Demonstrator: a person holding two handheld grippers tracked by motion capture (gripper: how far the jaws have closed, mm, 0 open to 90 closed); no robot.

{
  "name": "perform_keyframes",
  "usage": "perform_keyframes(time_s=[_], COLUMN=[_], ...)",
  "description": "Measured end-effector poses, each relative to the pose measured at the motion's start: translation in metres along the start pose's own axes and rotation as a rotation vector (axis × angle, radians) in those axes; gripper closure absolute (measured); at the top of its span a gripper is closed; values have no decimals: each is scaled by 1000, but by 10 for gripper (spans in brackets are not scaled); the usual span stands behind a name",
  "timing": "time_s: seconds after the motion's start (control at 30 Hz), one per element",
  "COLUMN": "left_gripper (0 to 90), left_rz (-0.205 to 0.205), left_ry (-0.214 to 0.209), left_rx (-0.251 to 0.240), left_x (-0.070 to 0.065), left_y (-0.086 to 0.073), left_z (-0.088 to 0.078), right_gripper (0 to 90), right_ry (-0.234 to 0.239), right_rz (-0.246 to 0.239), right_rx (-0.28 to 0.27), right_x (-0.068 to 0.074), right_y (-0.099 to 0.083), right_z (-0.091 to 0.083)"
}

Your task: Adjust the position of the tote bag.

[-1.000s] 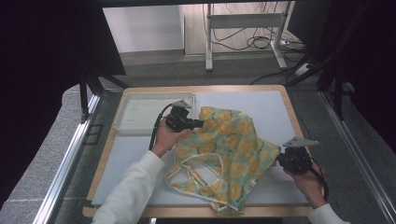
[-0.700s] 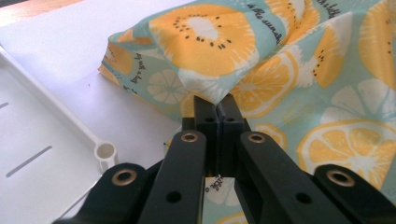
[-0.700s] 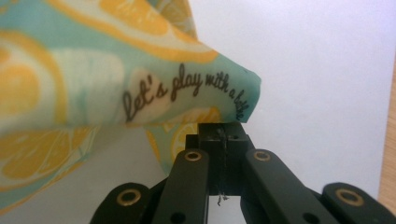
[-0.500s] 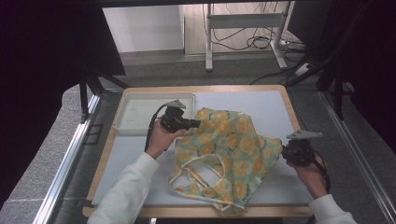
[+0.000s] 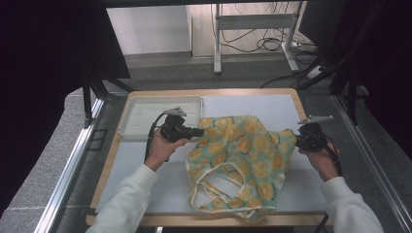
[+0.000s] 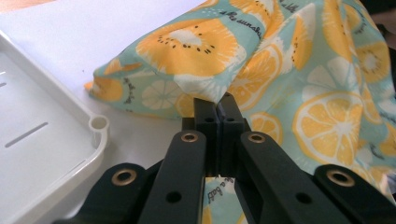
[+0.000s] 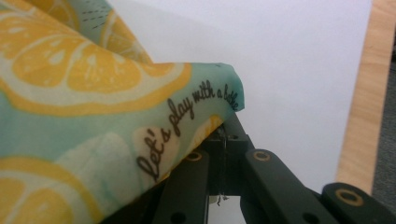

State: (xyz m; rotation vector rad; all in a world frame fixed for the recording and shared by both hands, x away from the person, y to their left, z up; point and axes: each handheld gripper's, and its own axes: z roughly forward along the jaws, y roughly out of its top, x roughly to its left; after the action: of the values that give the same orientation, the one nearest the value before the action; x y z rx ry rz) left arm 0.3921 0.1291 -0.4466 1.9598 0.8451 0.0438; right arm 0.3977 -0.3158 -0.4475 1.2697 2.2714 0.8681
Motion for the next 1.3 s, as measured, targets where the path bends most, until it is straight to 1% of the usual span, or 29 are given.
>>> perform_keyframes(time_s=[0.1, 0.13, 0.23, 0.3, 0.4, 0.43, 0.5, 0.57, 0.6, 0.67, 0.7, 0.73, 0.77, 0.83, 0.87, 1.07, 1.1, 1.13, 1.3], left_gripper=[900, 900, 900, 900, 900, 900, 900, 900, 900, 900, 900, 900, 900, 900, 900, 900, 900, 900, 900], left_rz=[-6, -8, -10, -10, -11, -12, -9, -7, -6, -11, -11, -14, -13, -14, -14, -15, -15, -12, -14], left_ry=[-3, -5, -9, -10, -21, -28, -31, -37, -43, -47, -47, -53, -56, -55, -59, -68, -68, -67, -54], left_rx=[-6, -5, -1, 1, -1, 0, -1, -2, -1, -4, -4, -8, -6, -6, -5, 4, 4, 5, 13], left_x=[1, 1, 1, 1, 0, -2, -4, -7, -10, -13, -13, -16, -17, -18, -21, -26, -26, -27, -26], left_y=[-2, -3, -6, -7, -9, -9, -10, -12, -14, -16, -16, -19, -20, -21, -23, -24, -24, -25, -27], left_z=[-2, -3, -2, -2, -2, -3, -3, -5, -6, -7, -7, -8, -8, -9, -10, -8, -8, -7, -3], right_gripper=[895, 895, 895, 895, 895, 895, 895, 895, 896, 895, 895, 895, 895, 895, 895, 895, 895, 895, 893], right_ry=[-3, -11, -13, -7, -4, 2, -6, -4, -2, 1, 1, -2, -1, 1, 9, 15, 15, 23, 35], right_rz=[1, 2, -7, -1, -4, 2, -5, -5, -5, -3, -3, -3, -3, 0, 4, -8, -8, -7, -4], right_rx=[0, 10, 14, 11, 16, 22, 40, 43, 52, 65, 65, 75, 78, 77, 81, 84, 84, 81, 79], right_x=[-4, -7, -10, -12, -15, -18, -20, -21, -24, -26, -26, -28, -29, -30, -32, -37, -37, -38, -37], right_y=[5, 10, 16, 19, 21, 23, 26, 27, 30, 34, 34, 38, 40, 42, 46, 59, 59, 62, 60], right_z=[2, 4, 8, 10, 14, 19, 26, 29, 35, 41, 41, 48, 52, 55, 61, 76, 76, 80, 85])
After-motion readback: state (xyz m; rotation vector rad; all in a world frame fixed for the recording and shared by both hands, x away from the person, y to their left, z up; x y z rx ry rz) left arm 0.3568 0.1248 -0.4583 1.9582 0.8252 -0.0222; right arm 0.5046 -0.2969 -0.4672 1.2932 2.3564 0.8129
